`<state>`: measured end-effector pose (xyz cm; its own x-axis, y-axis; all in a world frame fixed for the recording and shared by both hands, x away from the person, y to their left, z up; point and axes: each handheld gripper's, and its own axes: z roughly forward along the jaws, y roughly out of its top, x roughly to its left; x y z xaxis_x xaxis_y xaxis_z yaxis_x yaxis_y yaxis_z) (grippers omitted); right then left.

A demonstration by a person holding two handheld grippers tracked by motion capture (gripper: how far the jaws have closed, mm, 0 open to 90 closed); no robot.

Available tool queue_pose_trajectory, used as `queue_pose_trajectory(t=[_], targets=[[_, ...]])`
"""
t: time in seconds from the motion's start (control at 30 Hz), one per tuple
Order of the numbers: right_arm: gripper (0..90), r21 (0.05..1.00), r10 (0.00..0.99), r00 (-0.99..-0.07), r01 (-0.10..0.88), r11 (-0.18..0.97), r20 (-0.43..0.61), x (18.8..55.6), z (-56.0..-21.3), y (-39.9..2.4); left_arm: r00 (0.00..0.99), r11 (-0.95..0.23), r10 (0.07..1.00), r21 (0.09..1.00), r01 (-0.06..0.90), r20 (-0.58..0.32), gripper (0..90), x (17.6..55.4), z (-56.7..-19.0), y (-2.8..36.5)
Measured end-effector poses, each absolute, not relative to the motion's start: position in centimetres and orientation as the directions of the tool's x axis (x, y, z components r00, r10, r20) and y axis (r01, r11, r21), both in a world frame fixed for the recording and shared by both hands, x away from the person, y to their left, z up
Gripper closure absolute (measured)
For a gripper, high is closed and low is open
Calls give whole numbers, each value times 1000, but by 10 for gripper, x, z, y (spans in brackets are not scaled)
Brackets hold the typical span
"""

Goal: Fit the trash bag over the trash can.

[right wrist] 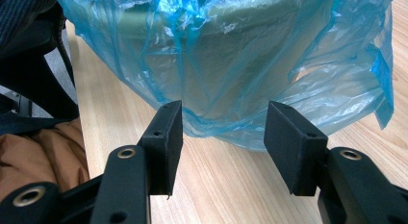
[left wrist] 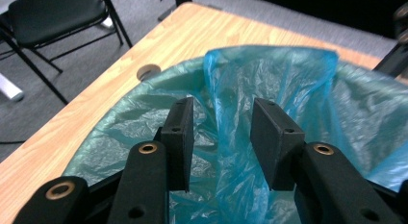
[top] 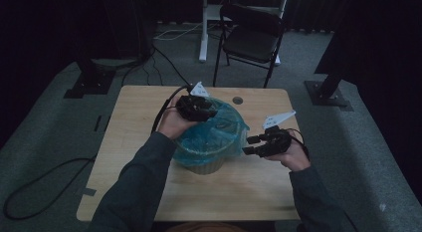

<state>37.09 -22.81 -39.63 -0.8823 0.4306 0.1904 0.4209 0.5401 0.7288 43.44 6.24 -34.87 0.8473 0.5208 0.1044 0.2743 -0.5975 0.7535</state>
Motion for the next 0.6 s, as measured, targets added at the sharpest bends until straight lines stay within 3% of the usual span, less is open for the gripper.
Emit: queue_pose_trajectory(t=[0.6], targets=[[478,732,429,-883,420,536,192,370,-397,-227,862,-762,456,597,250,221,608,434,-363,38]])
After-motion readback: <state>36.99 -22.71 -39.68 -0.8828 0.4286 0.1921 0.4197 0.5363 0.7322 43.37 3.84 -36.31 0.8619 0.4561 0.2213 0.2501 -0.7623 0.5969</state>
